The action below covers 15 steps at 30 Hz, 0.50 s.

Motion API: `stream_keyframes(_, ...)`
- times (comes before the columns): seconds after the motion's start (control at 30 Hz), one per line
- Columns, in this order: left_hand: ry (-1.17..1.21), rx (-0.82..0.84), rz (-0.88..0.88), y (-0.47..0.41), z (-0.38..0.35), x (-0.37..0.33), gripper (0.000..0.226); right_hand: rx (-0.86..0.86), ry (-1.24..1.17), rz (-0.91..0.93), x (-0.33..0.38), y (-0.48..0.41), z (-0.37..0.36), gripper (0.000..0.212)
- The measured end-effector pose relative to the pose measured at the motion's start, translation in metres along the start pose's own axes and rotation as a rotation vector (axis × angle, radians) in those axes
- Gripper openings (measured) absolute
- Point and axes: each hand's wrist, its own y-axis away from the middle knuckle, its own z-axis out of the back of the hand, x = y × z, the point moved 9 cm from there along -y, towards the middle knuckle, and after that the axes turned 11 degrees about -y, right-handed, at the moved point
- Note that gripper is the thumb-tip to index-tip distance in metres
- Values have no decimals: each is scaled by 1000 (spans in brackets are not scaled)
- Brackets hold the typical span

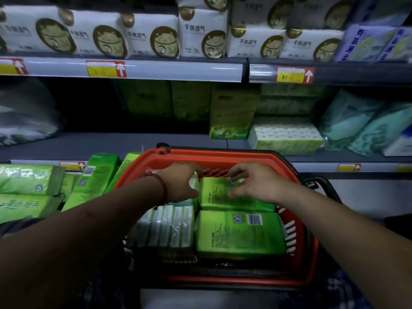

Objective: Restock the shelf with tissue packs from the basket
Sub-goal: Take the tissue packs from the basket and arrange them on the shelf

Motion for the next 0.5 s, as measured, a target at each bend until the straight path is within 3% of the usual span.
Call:
stream_keyframes(0.23, -298, 147, 33, -15, -35, 36, 103, 15, 65, 14, -11, -20, -31, 67)
stream_keyframes(0.37, -504, 160, 28, -19, -45, 62, 131, -15, 134, 145, 5, -30, -58, 76)
stream_keyframes(0.5, -502, 209, 97, -24, -56, 93, 133, 10, 123, 222, 15, -41, -79, 71)
